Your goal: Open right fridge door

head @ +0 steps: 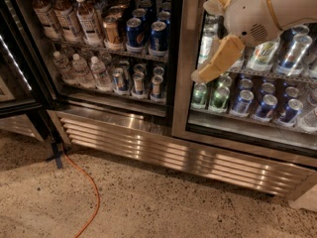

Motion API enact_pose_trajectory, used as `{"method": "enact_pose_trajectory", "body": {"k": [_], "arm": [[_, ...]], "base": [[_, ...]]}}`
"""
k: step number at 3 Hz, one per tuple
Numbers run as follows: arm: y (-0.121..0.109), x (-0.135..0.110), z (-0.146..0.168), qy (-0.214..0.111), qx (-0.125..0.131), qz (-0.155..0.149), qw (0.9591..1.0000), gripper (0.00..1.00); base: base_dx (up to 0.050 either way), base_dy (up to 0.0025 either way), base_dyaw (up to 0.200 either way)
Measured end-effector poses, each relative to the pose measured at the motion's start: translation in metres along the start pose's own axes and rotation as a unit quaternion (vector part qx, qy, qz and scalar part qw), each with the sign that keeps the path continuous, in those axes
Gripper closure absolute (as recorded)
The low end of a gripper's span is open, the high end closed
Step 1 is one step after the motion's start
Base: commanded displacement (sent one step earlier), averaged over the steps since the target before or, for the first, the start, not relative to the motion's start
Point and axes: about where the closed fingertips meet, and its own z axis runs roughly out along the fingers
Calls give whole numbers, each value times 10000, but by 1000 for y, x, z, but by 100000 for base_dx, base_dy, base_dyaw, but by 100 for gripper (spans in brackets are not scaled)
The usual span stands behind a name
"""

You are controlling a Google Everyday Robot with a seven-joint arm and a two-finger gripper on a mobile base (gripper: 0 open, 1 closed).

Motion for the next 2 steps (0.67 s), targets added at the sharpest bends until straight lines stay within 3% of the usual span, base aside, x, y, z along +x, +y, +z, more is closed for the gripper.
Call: {"method": "enact_pose_trajectory", "body": {"k": [1,2], "arm": [[-24,-5,3,-91,209,87,9997,0],[-44,-11,10,-183,196,87,9996,0]], "base": [[0,0,0],[0,0,0]]}}
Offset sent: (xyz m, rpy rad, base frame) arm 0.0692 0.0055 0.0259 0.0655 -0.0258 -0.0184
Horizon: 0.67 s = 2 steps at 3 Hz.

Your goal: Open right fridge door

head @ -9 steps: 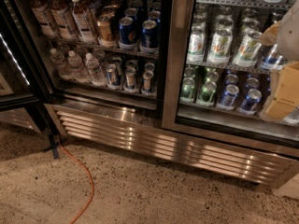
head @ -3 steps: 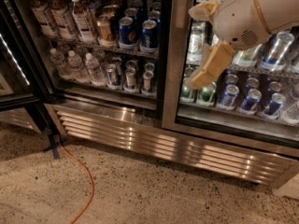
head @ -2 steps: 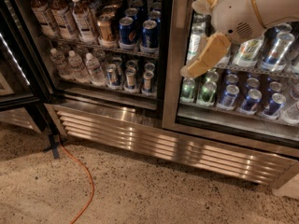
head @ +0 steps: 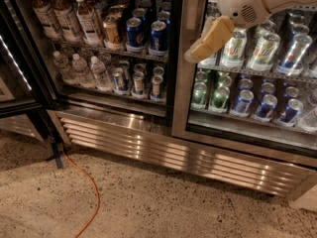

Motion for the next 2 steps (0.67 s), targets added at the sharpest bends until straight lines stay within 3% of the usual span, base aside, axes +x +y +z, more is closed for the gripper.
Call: {"method": "enact_pose_trajectory", "body": {"k": [2], "arm": [[-21,-5,24,-65,-80,158,9998,0]], "base": [[0,0,0]]}}
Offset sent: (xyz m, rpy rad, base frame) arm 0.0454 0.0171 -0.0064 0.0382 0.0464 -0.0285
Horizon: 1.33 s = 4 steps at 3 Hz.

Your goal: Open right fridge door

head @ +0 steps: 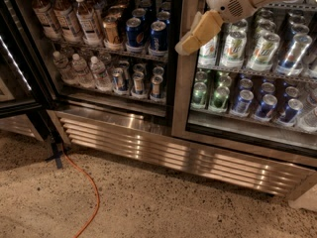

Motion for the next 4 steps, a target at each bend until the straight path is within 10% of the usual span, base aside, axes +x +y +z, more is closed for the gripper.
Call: {"method": "enact_pose_trajectory", "body": {"k": [2,4], "arm": [[5,-1,-6,218,357,169,9990,0],[46,4,-38,479,55,81,9988,0]], "base": [[0,0,0],[0,0,0]]}}
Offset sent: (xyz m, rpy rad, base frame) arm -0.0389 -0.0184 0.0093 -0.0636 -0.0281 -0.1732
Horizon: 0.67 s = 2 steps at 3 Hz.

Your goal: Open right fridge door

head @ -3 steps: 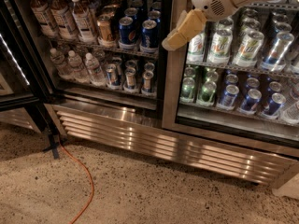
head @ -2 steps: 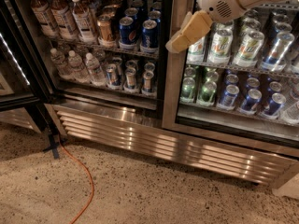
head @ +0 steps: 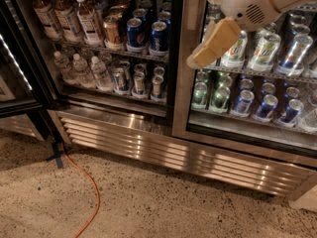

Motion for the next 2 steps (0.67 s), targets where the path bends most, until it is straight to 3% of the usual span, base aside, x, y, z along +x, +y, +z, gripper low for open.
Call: {"method": "enact_pose_trajectory", "body": {"k": [1,2], "arm": [[-6,0,10,-22,-211,-107,9997,0],[-23,1,19,-20,-205,-88,9997,0]], "base": [[0,0,0],[0,0,0]]}}
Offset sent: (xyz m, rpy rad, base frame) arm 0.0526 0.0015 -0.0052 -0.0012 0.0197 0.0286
